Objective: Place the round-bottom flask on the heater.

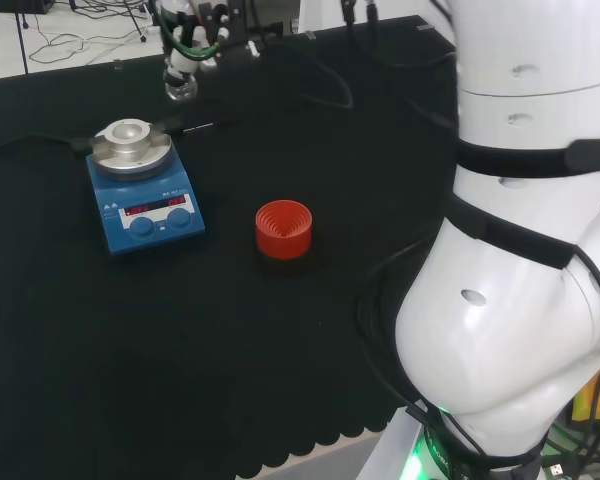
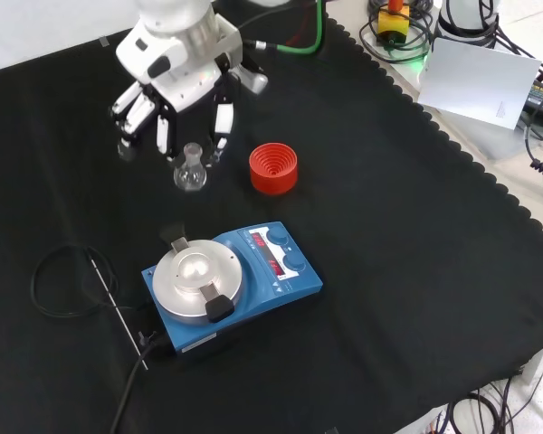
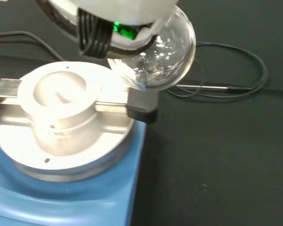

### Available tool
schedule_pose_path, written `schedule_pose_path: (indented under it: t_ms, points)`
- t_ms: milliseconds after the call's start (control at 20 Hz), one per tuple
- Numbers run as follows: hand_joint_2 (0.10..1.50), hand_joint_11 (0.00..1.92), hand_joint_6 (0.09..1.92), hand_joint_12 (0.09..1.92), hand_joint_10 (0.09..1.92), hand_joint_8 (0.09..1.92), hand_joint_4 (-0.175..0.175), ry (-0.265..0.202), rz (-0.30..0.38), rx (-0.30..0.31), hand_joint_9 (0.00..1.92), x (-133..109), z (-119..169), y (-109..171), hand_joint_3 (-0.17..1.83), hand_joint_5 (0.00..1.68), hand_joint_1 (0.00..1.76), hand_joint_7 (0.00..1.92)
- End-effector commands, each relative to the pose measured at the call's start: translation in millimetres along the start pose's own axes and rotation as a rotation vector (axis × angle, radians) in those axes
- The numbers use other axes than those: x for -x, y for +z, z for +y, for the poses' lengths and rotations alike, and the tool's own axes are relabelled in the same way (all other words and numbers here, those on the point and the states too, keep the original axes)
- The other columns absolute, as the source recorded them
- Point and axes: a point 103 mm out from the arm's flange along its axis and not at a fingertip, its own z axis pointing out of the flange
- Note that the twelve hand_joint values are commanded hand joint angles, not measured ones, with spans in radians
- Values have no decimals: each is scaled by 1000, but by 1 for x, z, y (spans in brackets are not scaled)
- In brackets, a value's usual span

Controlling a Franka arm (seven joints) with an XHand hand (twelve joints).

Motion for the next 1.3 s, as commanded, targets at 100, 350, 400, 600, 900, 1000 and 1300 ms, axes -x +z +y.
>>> schedule_pose_path:
  t_ms: [100, 350, 400, 600, 900, 1000, 1300]
  points:
    - [686, 197, 824, 1401, 646, 686, 175, -104, -19, -53, 506, -51, 23, 17, 666, 1187, 1107, 279]
    - [685, 200, 825, 1400, 646, 686, 175, -135, -27, -65, 507, -68, 30, 24, 667, 1187, 1107, 281]
    - [685, 200, 825, 1399, 646, 686, 175, -139, -28, -67, 508, -69, 31, 25, 668, 1187, 1107, 282]
    - [684, 202, 826, 1398, 646, 687, 175, -147, -31, -76, 508, -72, 38, 30, 670, 1187, 1107, 283]
    - [683, 207, 827, 1398, 645, 687, 175, -146, -33, -94, 509, -70, 54, 37, 672, 1187, 1107, 285]
    - [683, 210, 827, 1398, 645, 687, 175, -147, -31, -95, 510, -68, 59, 39, 673, 1186, 1107, 286]
    - [682, 214, 829, 1397, 645, 688, 175, -148, -25, -93, 511, -65, 69, 45, 674, 1186, 1107, 288]
